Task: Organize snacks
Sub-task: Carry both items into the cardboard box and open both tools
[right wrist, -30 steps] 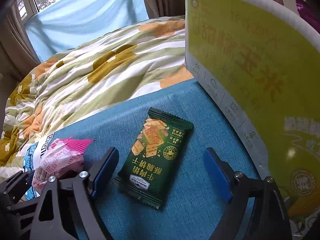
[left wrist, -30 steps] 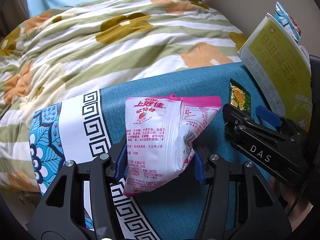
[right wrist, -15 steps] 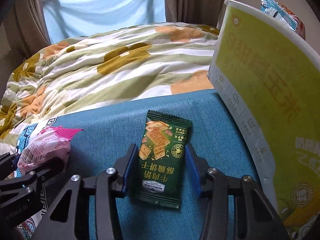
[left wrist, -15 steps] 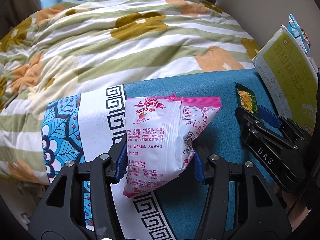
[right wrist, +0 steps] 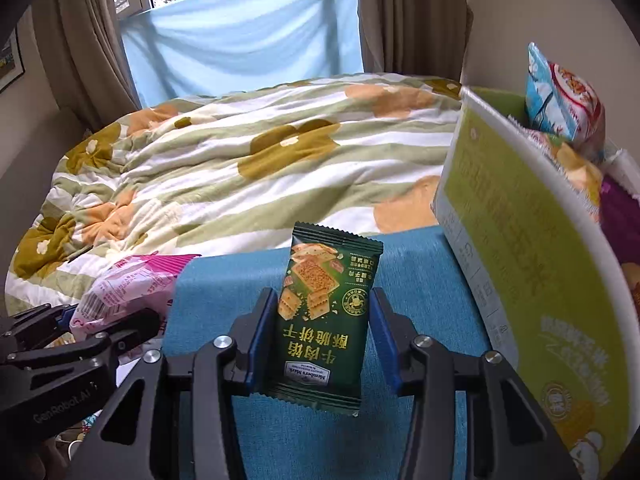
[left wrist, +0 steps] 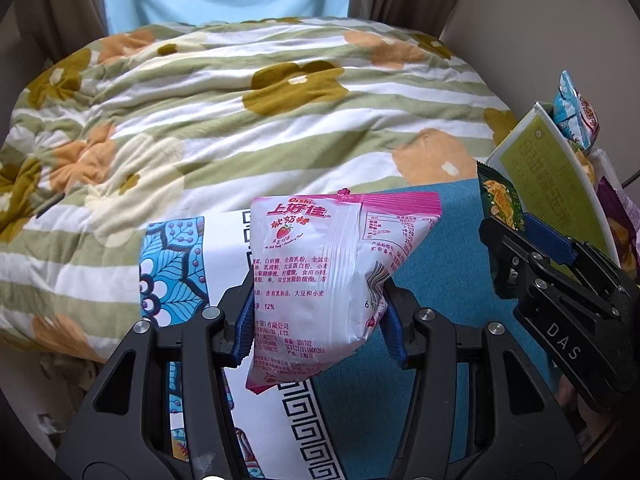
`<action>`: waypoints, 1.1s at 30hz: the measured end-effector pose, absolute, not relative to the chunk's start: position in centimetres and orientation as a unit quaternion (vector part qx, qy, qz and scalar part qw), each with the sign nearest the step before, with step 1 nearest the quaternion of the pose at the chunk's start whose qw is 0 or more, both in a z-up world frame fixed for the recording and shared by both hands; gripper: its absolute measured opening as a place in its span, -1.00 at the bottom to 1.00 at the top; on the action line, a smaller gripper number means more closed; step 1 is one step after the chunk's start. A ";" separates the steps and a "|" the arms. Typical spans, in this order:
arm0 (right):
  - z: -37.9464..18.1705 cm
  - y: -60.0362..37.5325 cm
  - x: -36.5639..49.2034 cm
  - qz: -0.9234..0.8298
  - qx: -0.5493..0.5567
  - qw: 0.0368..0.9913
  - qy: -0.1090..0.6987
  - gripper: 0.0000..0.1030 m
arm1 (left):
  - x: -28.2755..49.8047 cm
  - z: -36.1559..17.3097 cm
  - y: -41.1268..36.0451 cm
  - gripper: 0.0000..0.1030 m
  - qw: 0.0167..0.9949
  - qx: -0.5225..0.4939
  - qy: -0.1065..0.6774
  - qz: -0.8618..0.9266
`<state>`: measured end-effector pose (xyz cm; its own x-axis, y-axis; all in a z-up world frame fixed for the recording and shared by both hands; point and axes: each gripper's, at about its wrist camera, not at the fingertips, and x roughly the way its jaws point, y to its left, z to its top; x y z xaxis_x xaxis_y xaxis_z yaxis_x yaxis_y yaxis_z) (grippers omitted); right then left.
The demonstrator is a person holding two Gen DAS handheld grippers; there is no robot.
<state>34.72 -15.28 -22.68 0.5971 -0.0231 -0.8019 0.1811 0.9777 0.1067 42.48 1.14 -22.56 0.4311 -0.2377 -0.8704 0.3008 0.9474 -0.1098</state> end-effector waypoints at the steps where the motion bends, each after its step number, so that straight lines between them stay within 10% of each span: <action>1: -21.5 -15.3 34.4 -0.049 0.090 0.893 0.438 -0.17 | 42.1 -21.4 1.0 -0.07 0.850 0.033 0.502 -0.155; 14: -8.5 -23.6 26.3 0.044 0.073 0.925 0.370 -0.17 | 32.8 -8.5 -10.4 -0.07 0.886 -0.001 0.435 -0.158; 28: -6.2 -42.7 17.7 0.012 0.067 0.925 0.374 -0.17 | 25.9 -10.1 -33.1 -0.06 0.865 0.009 0.460 -0.197; 30: -6.3 -44.5 17.3 0.011 0.067 0.923 0.378 -0.17 | 25.7 -10.5 -34.7 0.04 0.864 0.010 0.466 -0.190; 33: -6.3 -46.6 16.9 0.015 0.070 0.922 0.380 -0.17 | 24.9 -10.3 -35.8 0.81 0.868 0.016 0.464 -0.176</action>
<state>16.95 -46.56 -6.29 0.7112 0.0803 -0.6984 0.0264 0.9897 0.1406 24.87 -35.81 -10.26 0.5076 -0.2899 -0.8113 0.3201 0.9377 -0.1348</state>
